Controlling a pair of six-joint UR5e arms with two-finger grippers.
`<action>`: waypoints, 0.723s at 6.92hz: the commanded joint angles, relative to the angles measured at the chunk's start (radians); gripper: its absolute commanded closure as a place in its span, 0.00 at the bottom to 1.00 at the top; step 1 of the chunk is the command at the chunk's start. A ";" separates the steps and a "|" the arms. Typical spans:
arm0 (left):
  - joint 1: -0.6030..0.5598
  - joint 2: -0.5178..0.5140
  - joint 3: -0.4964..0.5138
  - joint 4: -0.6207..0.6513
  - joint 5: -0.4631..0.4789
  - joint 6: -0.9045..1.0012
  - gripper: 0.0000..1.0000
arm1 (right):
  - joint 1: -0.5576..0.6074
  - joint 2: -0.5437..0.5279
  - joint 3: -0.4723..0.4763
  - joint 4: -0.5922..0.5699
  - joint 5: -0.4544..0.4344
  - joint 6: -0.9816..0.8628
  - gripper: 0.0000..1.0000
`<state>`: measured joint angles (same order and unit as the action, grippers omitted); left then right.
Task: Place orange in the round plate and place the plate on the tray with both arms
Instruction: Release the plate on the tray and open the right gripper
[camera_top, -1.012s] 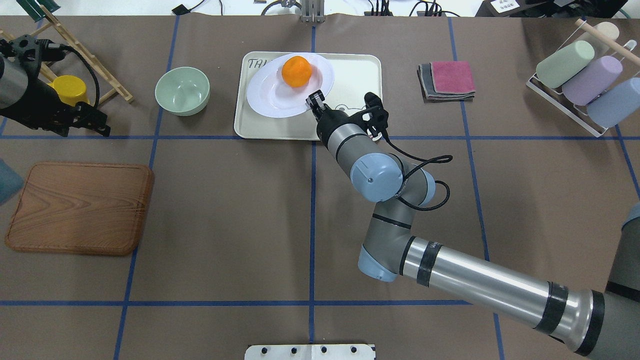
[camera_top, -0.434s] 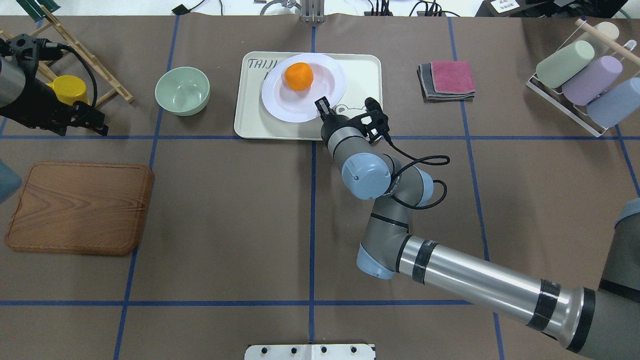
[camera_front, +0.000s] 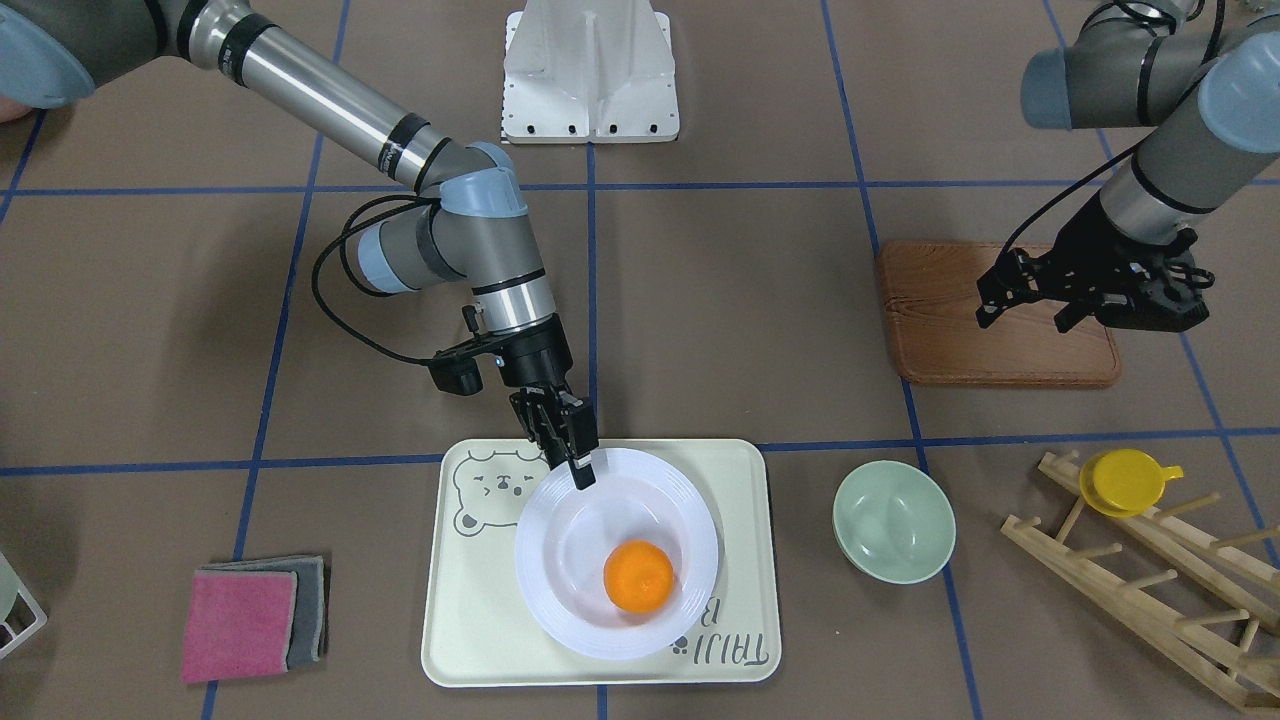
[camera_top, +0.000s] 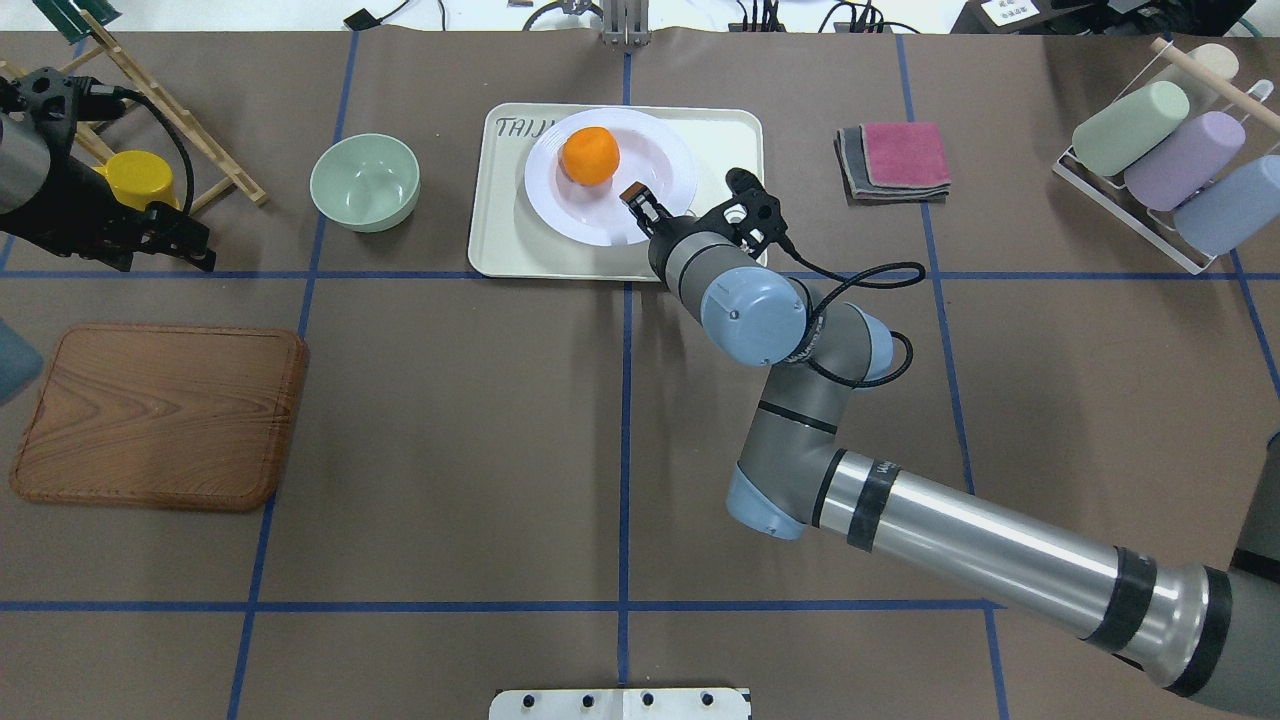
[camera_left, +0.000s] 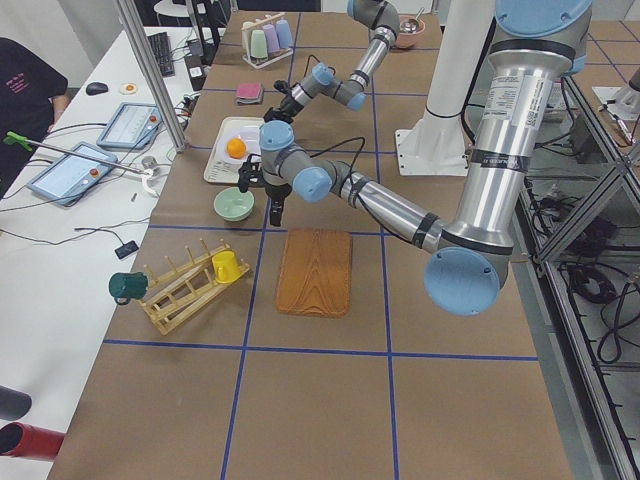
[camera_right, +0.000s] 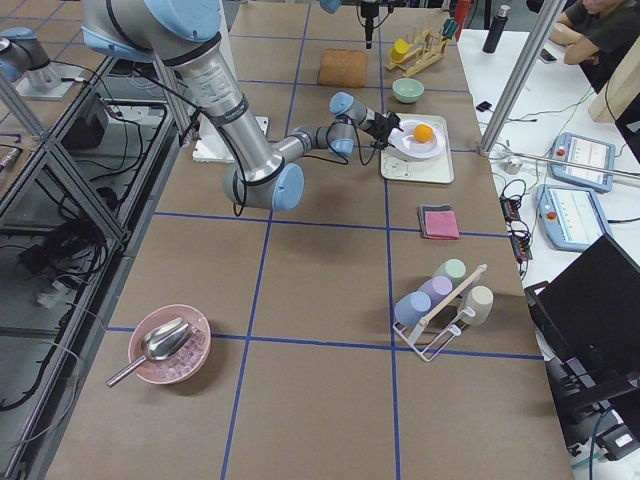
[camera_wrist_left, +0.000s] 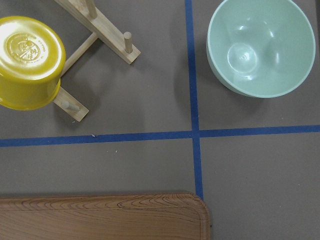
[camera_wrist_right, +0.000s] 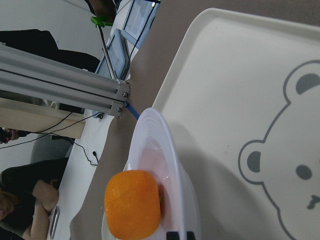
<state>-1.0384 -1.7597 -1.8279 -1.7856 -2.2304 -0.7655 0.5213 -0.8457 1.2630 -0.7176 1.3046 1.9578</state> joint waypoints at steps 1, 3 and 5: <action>0.000 -0.001 -0.001 0.002 0.000 0.000 0.02 | 0.044 -0.146 0.308 -0.149 0.285 -0.194 0.00; -0.002 0.000 0.001 0.002 0.003 0.005 0.03 | 0.185 -0.252 0.526 -0.386 0.590 -0.517 0.00; -0.082 0.072 0.001 0.009 0.002 0.253 0.02 | 0.482 -0.357 0.619 -0.544 0.905 -0.916 0.00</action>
<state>-1.0699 -1.7393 -1.8272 -1.7790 -2.2285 -0.6569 0.8243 -1.1445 1.8296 -1.1723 2.0338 1.2724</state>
